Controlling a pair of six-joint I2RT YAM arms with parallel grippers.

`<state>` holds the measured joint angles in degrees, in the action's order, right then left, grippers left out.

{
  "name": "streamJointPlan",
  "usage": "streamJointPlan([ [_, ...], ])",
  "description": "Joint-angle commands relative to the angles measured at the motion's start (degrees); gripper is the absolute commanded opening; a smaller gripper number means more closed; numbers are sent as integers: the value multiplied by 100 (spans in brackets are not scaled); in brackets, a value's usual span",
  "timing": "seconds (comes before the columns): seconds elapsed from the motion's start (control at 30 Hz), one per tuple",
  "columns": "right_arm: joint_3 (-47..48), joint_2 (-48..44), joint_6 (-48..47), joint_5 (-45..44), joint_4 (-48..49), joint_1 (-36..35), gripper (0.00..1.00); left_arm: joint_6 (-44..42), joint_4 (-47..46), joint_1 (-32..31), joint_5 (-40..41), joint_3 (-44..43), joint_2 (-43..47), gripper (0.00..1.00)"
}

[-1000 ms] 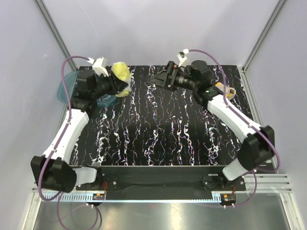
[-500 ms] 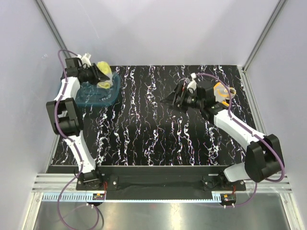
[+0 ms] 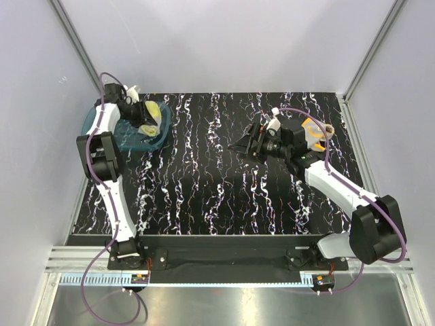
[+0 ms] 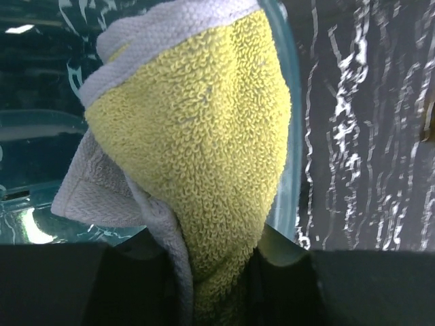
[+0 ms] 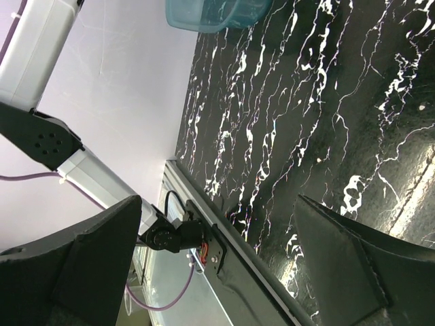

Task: Roll the towels
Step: Place the rolled towel into the container

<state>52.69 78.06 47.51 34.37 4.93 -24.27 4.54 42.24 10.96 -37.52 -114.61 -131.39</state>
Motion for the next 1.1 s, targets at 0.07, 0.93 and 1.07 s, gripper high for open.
streamJointPlan([
  [0.07, 31, 51, -66, 237, 298, -25, 100, -339, 241, -190, 148, 44, -211, 25],
  [0.93, -39, -195, -101, 202, 166, -25, 100, 680, -171, 143, 3452, -37, 1247, 99],
  [1.07, 31, -256, -259, 80, -44, -25, 100, 785, -269, 143, 3365, 9, 1555, 99],
])
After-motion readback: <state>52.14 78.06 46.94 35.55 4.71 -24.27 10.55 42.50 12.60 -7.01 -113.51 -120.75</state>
